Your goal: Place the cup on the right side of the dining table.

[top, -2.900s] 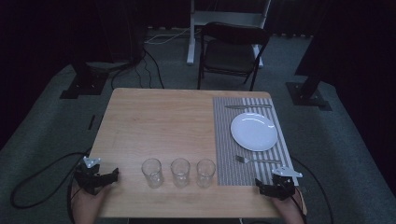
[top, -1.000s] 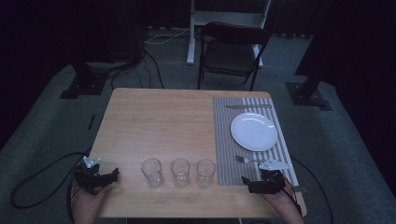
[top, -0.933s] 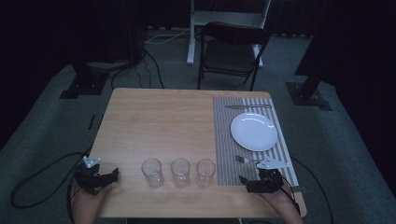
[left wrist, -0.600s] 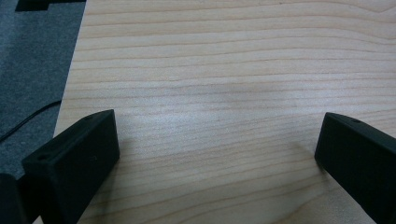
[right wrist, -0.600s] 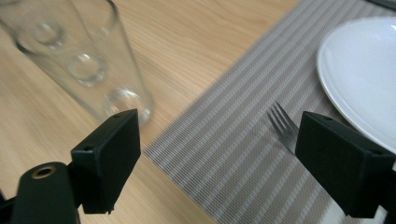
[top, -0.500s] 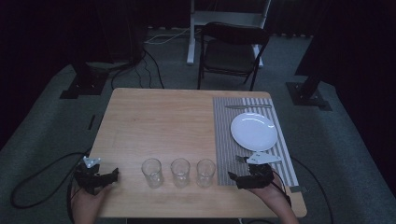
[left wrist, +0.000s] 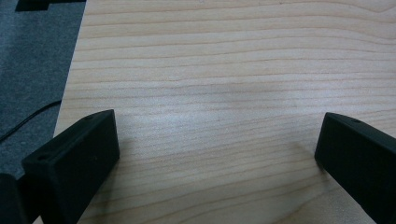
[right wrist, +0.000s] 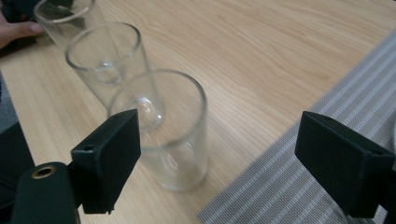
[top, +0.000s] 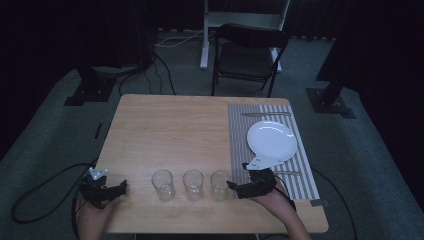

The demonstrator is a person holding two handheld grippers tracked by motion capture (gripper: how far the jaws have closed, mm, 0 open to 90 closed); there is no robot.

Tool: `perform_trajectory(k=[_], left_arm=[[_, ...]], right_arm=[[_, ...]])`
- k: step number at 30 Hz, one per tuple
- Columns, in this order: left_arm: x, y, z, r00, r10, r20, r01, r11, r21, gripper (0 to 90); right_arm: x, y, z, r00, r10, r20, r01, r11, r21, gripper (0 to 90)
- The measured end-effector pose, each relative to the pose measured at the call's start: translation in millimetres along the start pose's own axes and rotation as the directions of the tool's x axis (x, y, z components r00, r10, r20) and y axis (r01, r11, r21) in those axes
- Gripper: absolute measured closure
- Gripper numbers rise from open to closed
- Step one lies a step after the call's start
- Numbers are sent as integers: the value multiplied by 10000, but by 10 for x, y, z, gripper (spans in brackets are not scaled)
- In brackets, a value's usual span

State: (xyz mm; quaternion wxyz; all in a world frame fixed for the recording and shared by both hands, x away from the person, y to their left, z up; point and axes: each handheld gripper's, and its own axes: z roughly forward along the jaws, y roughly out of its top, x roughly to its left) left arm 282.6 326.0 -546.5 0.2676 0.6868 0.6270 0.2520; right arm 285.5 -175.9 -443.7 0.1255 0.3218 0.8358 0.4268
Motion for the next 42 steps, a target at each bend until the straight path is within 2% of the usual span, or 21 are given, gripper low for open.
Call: perform_trajectory(k=[6, 12, 25, 32, 42], left_arm=[[0, 0, 0, 10000, 1, 0, -1, 10000, 2, 2], [0, 0, 0, 10000, 1, 0, -1, 10000, 1, 2], [0, 0, 0, 10000, 0, 0, 0, 10000, 2, 2], [0, 0, -1, 10000, 1, 3, -1, 10000, 9, 2], [1, 1, -1, 10000, 2, 5, -2, 10000, 13, 2]], right_arm=[[119, 135, 149, 9989, -334, -334, 336, 9994, 81, 143], [238, 272, 357, 9942, -661, -850, 685, 9973, 259, 145], [402, 465, 582, 9833, -1150, -1411, 1257, 9897, 691, 146], [509, 596, 691, 9741, -1485, -1703, 1687, 9795, 1105, 146], [660, 680, 874, 9629, -2020, -1787, 2336, 9558, 1783, 161]])
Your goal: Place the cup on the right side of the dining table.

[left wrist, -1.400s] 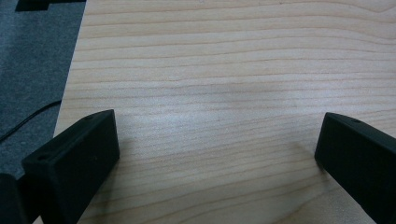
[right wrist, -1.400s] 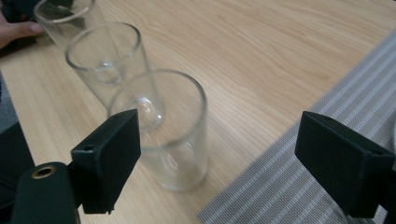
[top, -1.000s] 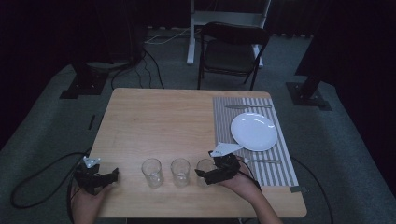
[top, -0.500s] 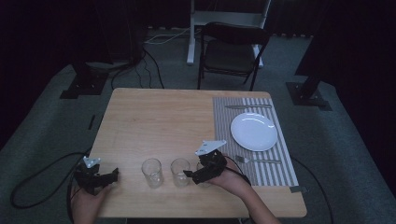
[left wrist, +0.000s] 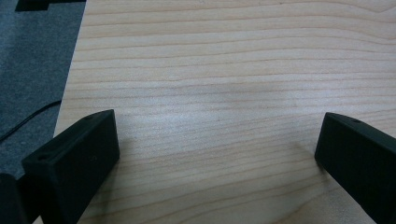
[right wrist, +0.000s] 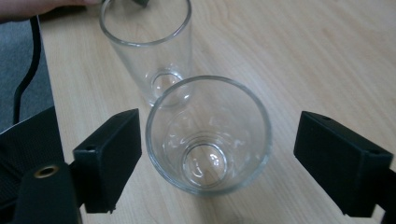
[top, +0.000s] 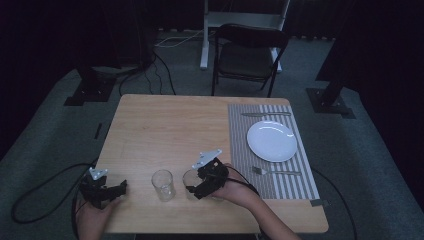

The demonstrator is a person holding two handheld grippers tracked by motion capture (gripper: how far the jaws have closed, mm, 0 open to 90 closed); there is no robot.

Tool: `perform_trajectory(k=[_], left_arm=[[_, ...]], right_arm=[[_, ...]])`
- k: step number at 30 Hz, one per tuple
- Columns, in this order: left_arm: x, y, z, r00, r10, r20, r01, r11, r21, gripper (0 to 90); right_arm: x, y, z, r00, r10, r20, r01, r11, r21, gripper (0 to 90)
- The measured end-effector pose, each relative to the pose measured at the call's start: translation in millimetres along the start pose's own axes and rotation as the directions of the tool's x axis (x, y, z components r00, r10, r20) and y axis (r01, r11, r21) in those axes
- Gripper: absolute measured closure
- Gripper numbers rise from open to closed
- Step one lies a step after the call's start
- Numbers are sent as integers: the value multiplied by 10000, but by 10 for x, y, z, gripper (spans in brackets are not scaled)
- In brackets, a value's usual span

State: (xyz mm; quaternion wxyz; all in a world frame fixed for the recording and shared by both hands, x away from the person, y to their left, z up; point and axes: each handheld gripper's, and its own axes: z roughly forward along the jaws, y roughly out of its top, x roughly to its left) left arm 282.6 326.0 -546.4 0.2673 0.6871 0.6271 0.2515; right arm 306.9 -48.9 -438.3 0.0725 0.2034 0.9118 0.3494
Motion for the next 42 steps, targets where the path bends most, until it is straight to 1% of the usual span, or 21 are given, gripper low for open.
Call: perform_trajectory(k=[2, 3, 5, 6, 7, 8, 11, 12, 13, 14, 15, 18, 21, 24, 31, 34, 36, 37, 39, 40, 42], left_arm=[[0, 0, 0, 10000, 0, 0, 0, 10000, 1, 2], [0, 0, 0, 10000, 0, 0, 0, 10000, 0, 2], [0, 0, 0, 10000, -2, 1, 2, 10000, 1, 2], [-1, 0, 0, 10000, -9, -1, 9, 10000, -7, 2], [-1, 0, 0, 10000, -9, 0, 9, 10000, -5, 2], [-1, 0, 0, 10000, -9, 0, 9, 10000, -5, 2], [-1, 0, 0, 10000, -7, 1, 7, 10000, -4, 2], [-1, 0, 0, 10000, -8, 0, 8, 10000, -6, 2], [-1, 0, 0, 10000, -8, 0, 8, 10000, -8, 2], [-1, 0, 0, 10000, -8, 0, 8, 10000, -7, 2], [-1, 0, 0, 10000, -8, 1, 8, 10000, -5, 2], [-1, 0, 0, 10000, -9, 0, 9, 10000, -6, 2], [-1, 0, 0, 10000, -13, 1, 13, 10000, -5, 2], [1, 0, -1, 10000, 10, 3, -10, 10000, 12, 2], [-1, 0, 1, 10000, -11, -1, 11, 10000, -10, 2], [1, 0, -1, 10000, 24, -6, -24, 10000, 6, 2], [0, 0, 1, 10000, 2, -5, -2, 10000, -22, 2], [0, 0, 1, 10000, 2, -9, -2, 10000, -21, 2], [0, 0, 1, 10000, 3, -10, -3, 10000, -20, 2], [0, 0, 1, 10000, 3, -9, -3, 10000, -20, 2], [0, -1, 2, 10000, 7, -11, -7, 10000, -24, 2]], right_arm=[[19, 21, 40, 10000, -69, -24, 70, 9996, 266, 162], [27, 26, 52, 9999, -102, 113, 99, 9995, 285, 184], [33, 40, 81, 9998, -117, 145, 111, 9990, 431, 196], [36, 45, 92, 9996, -121, 241, 110, 9988, 468, 204], [36, 54, 105, 9998, -123, 143, 114, 9981, 598, 213], [38, 57, 109, 9998, -148, 149, 138, 9979, 628, 215], [48, 73, 145, 9996, -214, 180, 196, 9953, 950, 240], [55, 77, 166, 9994, -281, 214, 255, 9934, 1122, 269], [61, 80, 178, 9994, -286, 173, 263, 9922, 1215, 272], [74, 86, 203, 9991, -325, 286, 283, 9902, 1364, 275], [81, 89, 210, 9986, -422, 323, 373, 9896, 1387, 277], [82, 96, 210, 9989, -298, 350, 245, 9896, 1414, 279], [70, 99, 206, 9993, -278, 256, 238, 9891, 1455, 281], [57, 107, 201, 9992, -268, 283, 223, 9884, 1505, 282], [-22, 148, 142, 9987, -80, 506, 15, 9919, 1271, 282], [-72, 172, 105, 9979, 8, 652, -83, 9934, 1146, 282], [-112, 185, 86, 9967, 33, 812, -128, 9930, 1174, 282], [-143, 188, 77, 9962, 144, 860, -237, 9938, 1087, 282], [-205, 190, 62, 9954, 221, 935, -322, 9936, 1081, 282], [-234, 189, 53, 9940, 352, 1036, -462, 9934, 1051, 282], [-290, 181, 39, 9923, 470, 1143, -588, 9930, 1024, 282]])
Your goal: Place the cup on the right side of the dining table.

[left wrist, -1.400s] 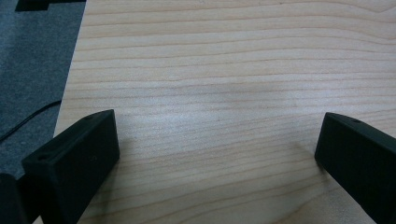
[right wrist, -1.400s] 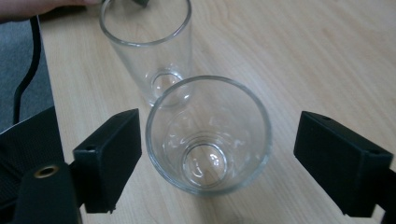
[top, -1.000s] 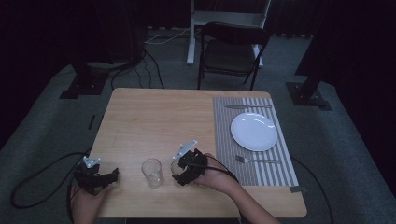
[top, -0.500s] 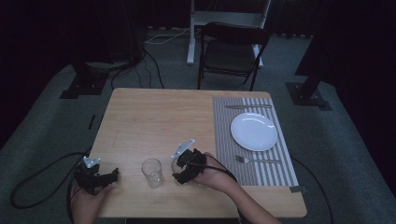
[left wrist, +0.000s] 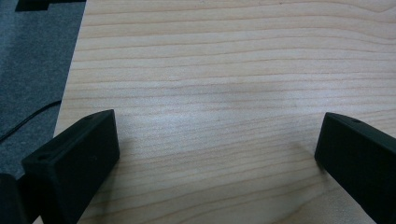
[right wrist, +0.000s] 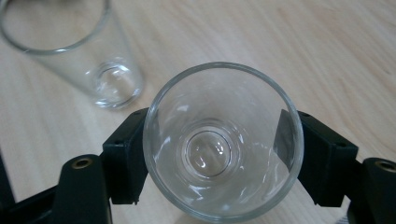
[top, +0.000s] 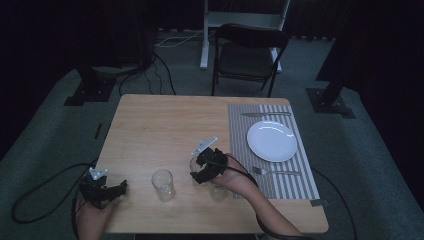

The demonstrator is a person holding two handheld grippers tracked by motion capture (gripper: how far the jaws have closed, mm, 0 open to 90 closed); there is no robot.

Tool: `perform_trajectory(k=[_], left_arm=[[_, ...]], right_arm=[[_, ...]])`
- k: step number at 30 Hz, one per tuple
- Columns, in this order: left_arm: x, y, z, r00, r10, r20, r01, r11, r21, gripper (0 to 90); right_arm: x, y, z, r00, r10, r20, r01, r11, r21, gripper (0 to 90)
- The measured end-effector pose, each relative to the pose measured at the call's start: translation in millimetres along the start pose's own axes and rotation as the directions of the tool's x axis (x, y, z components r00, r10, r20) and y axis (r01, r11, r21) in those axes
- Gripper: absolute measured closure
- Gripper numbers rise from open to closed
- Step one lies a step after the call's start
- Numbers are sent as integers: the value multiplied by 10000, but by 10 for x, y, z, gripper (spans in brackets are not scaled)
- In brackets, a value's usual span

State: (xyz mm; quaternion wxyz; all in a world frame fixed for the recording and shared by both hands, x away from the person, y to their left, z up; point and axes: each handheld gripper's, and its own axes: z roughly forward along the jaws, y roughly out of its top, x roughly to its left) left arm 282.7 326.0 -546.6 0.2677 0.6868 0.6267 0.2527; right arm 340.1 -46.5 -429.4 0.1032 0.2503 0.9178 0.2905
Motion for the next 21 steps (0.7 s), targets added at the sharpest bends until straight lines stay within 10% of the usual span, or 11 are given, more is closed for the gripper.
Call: perform_trajectory(k=[21], left_arm=[[-1, 0, -1, 10000, -8, 6, 8, 10000, 13, 2]], right_arm=[[-745, -82, -100, 9787, 1593, 1295, -1627, 9865, 165, 283]])
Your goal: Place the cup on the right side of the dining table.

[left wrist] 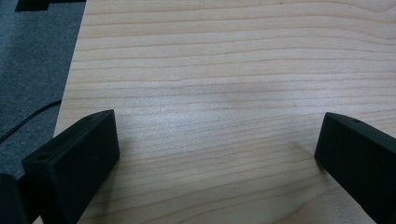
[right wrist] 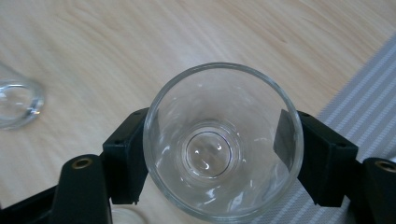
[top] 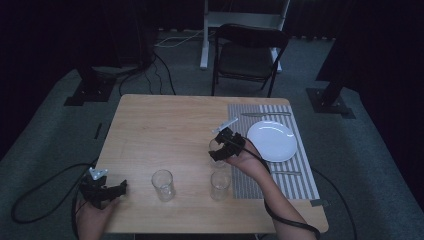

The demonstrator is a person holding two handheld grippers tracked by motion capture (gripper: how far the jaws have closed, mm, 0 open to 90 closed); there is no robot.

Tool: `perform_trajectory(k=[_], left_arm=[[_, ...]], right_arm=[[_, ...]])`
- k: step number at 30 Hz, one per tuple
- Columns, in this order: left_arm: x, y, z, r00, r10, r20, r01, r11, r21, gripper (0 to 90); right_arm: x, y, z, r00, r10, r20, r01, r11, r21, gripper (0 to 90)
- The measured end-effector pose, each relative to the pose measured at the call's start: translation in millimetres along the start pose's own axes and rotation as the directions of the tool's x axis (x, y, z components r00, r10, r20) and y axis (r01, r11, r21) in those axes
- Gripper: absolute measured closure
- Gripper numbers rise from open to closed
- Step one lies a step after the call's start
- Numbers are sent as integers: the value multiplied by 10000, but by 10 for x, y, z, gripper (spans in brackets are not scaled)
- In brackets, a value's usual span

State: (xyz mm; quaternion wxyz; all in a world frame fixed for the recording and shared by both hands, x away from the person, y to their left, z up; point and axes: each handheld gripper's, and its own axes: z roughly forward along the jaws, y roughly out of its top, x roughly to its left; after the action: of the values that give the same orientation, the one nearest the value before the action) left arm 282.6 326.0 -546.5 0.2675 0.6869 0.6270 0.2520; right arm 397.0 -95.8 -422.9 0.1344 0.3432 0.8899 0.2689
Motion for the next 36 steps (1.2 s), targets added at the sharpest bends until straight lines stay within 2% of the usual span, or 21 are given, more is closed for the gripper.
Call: perform_trajectory(k=[7, 13, 20, 22, 29, 36], left_arm=[[0, 0, 0, 10000, 1, -1, -1, 10000, 1, 2], [0, 0, 0, 10000, 1, -2, -1, 10000, -1, 2], [0, 0, 0, 10000, -1, -2, 1, 10000, 0, 2], [0, 0, 0, 10000, 2, -3, -2, 10000, -1, 2], [0, 0, -1, 10000, 7, -2, -7, 10000, 11, 2], [0, -1, -1, 10000, 5, 1, -5, 10000, 12, 2]], right_arm=[[-275, 46, 13, 9965, 606, 568, -602, 9982, -88, 282], [-542, 128, 55, 9880, 1191, 983, -1186, 9929, -114, 283], [-817, 179, 89, 9706, 1916, 1456, -1883, 9814, -362, 283], [-887, 175, 106, 9647, 2220, 1421, -2178, 9750, -442, 283], [-1095, 216, 208, 9494, 2516, 1878, -2499, 9677, -326, 283], [-1330, 288, 232, 9299, 3086, 2004, -3053, 9511, -478, 283]])
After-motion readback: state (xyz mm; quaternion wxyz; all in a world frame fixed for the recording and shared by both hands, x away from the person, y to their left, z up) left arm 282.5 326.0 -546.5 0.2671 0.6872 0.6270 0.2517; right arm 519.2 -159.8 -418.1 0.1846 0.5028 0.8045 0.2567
